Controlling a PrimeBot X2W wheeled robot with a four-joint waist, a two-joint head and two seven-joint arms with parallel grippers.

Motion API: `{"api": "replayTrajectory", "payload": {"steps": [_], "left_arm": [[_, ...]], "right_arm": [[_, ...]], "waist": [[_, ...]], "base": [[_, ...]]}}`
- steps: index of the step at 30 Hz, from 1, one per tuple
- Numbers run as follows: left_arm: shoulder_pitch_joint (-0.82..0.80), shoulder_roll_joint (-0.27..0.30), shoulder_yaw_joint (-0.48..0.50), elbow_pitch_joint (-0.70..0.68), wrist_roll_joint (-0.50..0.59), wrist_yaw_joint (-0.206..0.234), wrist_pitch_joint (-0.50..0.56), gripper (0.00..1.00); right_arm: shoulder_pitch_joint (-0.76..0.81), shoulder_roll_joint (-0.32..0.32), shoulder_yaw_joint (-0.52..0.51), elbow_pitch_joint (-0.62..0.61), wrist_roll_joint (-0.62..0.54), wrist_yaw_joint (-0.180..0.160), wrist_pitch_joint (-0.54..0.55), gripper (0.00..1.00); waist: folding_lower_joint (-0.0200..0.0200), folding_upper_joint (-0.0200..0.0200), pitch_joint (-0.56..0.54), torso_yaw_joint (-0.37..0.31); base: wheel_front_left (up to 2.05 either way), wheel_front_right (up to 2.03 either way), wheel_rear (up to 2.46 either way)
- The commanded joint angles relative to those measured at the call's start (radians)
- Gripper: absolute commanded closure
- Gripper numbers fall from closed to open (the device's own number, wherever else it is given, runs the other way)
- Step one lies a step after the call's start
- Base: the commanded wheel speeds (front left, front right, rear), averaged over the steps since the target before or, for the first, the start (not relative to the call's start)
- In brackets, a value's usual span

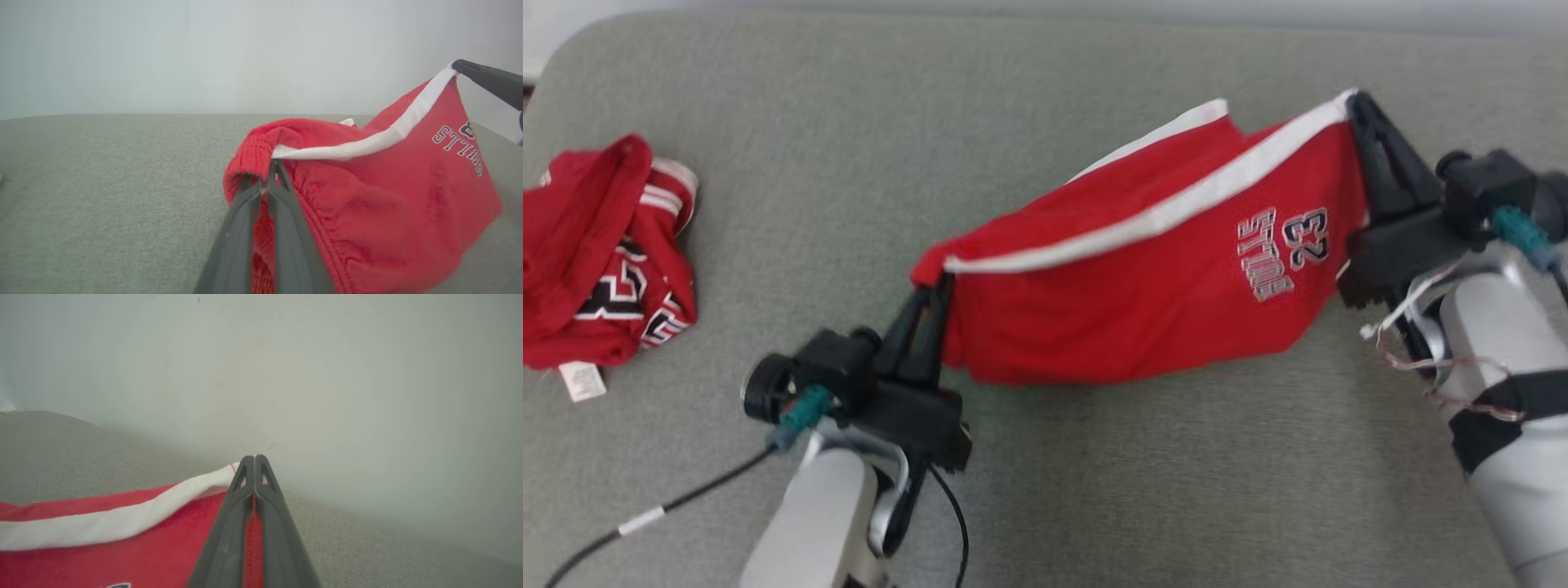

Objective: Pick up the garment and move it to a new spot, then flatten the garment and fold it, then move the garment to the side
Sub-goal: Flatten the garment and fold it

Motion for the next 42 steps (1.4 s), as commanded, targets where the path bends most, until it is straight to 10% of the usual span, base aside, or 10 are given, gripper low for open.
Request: {"api": "replayTrajectory", "payload": {"steps": [1, 11, 12, 15, 17, 18, 19, 42], "left_arm": [[-0.029, -0.004, 0.011, 0.005, 0.01, 0.002, -0.003, 1.0], [-0.099, -0.01, -0.033, 0.043, -0.064, 0.008, -0.003, 1.0], [-0.101, -0.01, -0.038, 0.045, -0.071, 0.009, -0.003, 0.9], [-0.107, -0.01, -0.057, 0.044, -0.08, 0.017, -0.003, 0.19], [-0.108, -0.01, -0.063, 0.042, -0.083, 0.019, -0.003, 0.0], [-0.107, -0.01, -0.067, 0.04, -0.083, 0.024, -0.003, 0.0], [-0.106, -0.01, -0.071, 0.038, -0.086, 0.025, -0.003, 0.0], [0.082, -0.01, 0.02, -0.057, -0.008, 0.045, -0.003, 0.0]], "right_arm": [[-0.035, -0.01, 0.007, 0.022, -0.008, -0.003, 0.0, 1.0], [-0.159, -0.028, 0.008, 0.145, -0.071, -0.003, 0.0, 1.0], [-0.163, -0.024, 0.0, 0.156, -0.078, -0.003, 0.0, 1.0], [-0.175, -0.014, -0.022, 0.178, -0.104, -0.003, 0.0, 1.0], [-0.177, -0.008, -0.033, 0.18, -0.106, -0.003, 0.0, 1.0], [-0.177, 0.0, -0.041, 0.186, -0.104, -0.003, 0.0, 0.68], [-0.175, 0.009, -0.043, 0.193, -0.097, -0.003, 0.0, 0.0], [0.05, 0.033, -0.026, 0.265, 0.103, -0.003, 0.0, 0.0]], "waist": [[-0.0004, -0.0002, 0.082, 0.078], [-0.0004, -0.0002, 0.131, 0.129], [-0.0004, -0.0002, 0.132, 0.13], [-0.0004, -0.0002, 0.134, 0.133], [-0.0004, -0.0002, 0.135, 0.133], [-0.0004, -0.0002, 0.134, 0.132], [-0.0004, -0.0002, 0.133, 0.129], [-0.0004, -0.0002, 0.034, 0.079]], "base": [[0.0, 0.0, 0.0], [0.0, 0.0, 0.0], [0.0, 0.0, 0.0], [0.0, 0.0, 0.0], [0.0, 0.0, 0.0], [0.0, 0.0, 0.0], [0.0, 0.0, 0.0], [0.0, 0.0, 0.0]]}}
